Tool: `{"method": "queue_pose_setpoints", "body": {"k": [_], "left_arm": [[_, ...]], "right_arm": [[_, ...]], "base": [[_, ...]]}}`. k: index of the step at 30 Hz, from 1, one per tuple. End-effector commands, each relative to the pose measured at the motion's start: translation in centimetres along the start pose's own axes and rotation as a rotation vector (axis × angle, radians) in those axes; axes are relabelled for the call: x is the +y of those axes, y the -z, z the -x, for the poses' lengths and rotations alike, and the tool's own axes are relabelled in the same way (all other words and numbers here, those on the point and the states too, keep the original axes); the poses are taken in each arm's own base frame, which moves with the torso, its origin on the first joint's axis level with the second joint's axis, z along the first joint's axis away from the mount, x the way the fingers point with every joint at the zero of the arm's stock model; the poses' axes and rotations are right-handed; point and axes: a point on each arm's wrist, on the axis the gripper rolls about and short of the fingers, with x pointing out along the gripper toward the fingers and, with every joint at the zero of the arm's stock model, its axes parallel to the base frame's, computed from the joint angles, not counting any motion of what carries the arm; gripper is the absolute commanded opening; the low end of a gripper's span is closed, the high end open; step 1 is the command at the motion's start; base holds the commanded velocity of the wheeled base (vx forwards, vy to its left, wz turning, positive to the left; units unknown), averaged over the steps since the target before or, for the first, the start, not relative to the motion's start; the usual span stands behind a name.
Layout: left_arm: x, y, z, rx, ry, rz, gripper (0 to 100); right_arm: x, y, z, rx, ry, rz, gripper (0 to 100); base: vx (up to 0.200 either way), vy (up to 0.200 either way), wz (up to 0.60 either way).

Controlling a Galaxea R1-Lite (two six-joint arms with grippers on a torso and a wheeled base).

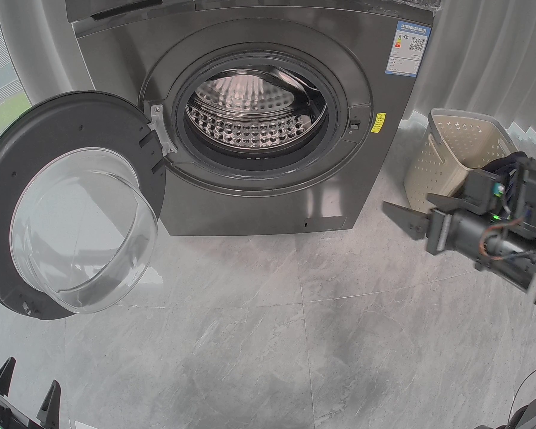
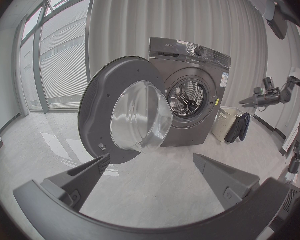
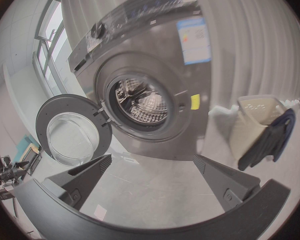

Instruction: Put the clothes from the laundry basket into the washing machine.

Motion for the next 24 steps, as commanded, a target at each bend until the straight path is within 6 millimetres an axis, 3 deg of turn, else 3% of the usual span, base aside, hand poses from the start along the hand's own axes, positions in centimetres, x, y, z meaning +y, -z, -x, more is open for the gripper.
{"method": "queue_pose_setpoints", "body": {"k": [1,9,13,21,24], "left_arm": [[0.0,0.5,0.0,0.002,0.000,0.000,100],[0.0,0.5,0.0,0.002,0.000,0.000,100],[0.0,0.5,0.0,0.002,0.000,0.000,100],[0.0,0.5,0.0,0.002,0.000,0.000,100],[0.0,0.5,0.0,0.002,0.000,0.001,100]], "right_arm": [[-3.7,0.9,10.6,-0.128,0.167,0.033,100],[-4.6,3.9,15.8,-0.183,0.295,0.049,100],[-4.5,6.9,18.3,-0.190,0.331,0.066,100],[-4.1,8.8,21.1,-0.277,0.383,0.077,100],[-3.5,10.6,23.0,-0.267,0.402,0.077,100]], "base": [[0.000,0.000,0.00],[0.000,0.000,0.00],[0.000,0.000,0.00],[0.000,0.000,0.00],[0.000,0.000,0.00]]}}
